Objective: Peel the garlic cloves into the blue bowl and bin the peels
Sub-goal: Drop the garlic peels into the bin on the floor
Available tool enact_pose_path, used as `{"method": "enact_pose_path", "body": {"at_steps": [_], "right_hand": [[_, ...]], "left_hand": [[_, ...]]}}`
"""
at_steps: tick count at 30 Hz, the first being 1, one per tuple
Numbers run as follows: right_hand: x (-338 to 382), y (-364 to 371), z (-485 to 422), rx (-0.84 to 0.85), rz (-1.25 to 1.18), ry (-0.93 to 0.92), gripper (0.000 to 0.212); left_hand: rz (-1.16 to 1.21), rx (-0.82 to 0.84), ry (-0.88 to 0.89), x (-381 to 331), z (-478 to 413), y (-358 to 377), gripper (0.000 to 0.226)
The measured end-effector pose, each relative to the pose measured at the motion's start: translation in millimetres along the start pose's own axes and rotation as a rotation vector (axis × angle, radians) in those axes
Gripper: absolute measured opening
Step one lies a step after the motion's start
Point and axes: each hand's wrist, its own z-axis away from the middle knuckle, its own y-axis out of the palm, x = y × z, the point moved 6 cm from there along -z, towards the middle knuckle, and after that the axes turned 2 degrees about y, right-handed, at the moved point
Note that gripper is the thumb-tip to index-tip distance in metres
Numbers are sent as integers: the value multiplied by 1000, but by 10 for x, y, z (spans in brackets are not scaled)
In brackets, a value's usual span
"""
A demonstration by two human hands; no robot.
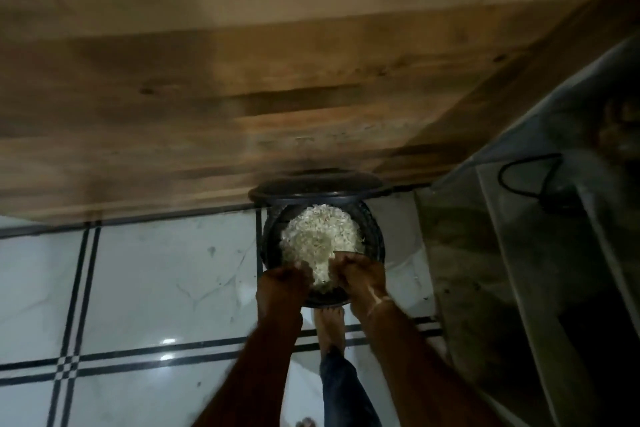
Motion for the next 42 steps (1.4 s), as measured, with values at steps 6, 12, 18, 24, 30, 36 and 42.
{"method": "enact_pose_path", "body": {"at_steps": [6,12,18,24,30,36,42], "right_hand": [[-120,22,-525,-39,100,9,31],[17,129,-459,-8,131,-1,40],[5,197,-417,120,106,110,25],[-40,538,-144,119,64,138,38],[-18,357,10,221,45,140,48],[304,288,709,220,42,59,41],[823,-281,1955,168,134,-192,36]], "left_hand": [[150,7,-156,64,-272,267,22],[140,21,-158,-20,-275,315,16],[154,37,-89,-58,-414,418,16],[-38,332,-67,-104,-232,703,35],[156,467,-308,-257,-12,795,49],[177,528,-168,-523,596,503,36],[-327,399,340,-918,1490,-69,50]]}}
